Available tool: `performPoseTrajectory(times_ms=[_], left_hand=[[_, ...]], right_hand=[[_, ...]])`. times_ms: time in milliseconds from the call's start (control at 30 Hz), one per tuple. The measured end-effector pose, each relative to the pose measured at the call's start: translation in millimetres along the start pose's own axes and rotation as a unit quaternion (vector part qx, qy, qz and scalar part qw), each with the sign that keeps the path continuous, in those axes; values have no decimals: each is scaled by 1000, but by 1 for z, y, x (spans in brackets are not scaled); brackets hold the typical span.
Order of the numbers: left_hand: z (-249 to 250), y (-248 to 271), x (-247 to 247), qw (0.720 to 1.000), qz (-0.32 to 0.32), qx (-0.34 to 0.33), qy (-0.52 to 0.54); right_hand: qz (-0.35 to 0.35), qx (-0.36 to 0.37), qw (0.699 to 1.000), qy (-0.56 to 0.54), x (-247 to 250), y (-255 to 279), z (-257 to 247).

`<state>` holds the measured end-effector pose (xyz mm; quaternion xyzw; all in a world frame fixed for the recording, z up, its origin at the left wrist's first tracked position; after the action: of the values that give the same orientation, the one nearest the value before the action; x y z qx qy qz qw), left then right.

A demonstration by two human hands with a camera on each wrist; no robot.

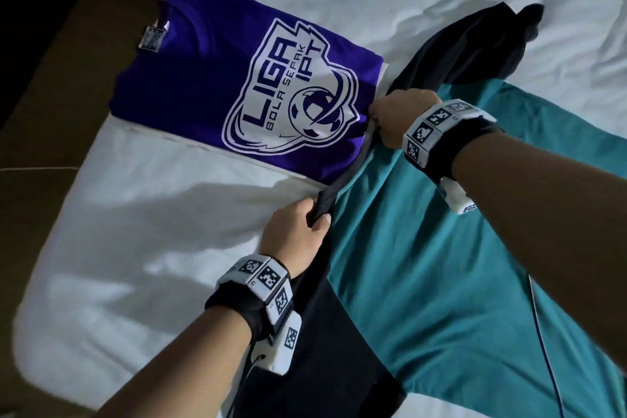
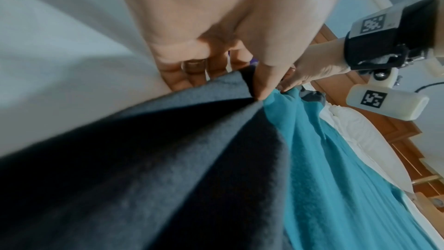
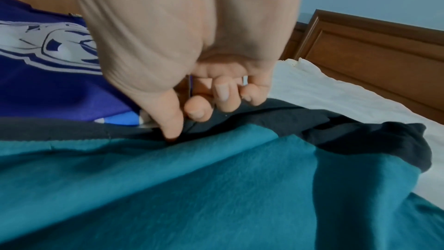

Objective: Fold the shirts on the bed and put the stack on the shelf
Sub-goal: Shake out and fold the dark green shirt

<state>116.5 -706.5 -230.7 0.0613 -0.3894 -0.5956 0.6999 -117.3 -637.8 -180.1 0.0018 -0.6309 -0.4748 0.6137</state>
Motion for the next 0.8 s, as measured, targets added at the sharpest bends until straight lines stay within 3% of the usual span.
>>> performPoseTrajectory(times_ms=[167,300,433,533,600,700,800], left_hand=[[12,18,17,992,85,-61,70],[0,35,32,972,173,-84,132],[-26,38,27,971,190,-5,147],[-45,37,21,975,130,62,169],[-48,36,21,987,82,67,124],[-48,30,22,994,40,65,72],[-49,23,25,997,35,53,40]], right_hand=[[23,31,995,-91,26,7,14],[111,46,964,-236,46,1,14],[156,41,925,-344,29,-6,-4],[227,-14,892,-391,21,-10,4],[240,-7,909,-342,23,-14,8],[130,-5,973,-190,24,-24,1],[118,-31,978,-169,35,-32,-2]])
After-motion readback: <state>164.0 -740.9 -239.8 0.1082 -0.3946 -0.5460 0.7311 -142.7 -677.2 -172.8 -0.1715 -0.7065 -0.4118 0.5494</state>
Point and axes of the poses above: each hand's wrist, its own y-axis away from the middle knuckle, its own x-axis out of the back of the hand, z = x × y, the point moved 4 cm from there along -y, towards the middle knuckle, and after that the axes turned 3 degrees about -z, right-handed, at the moved point
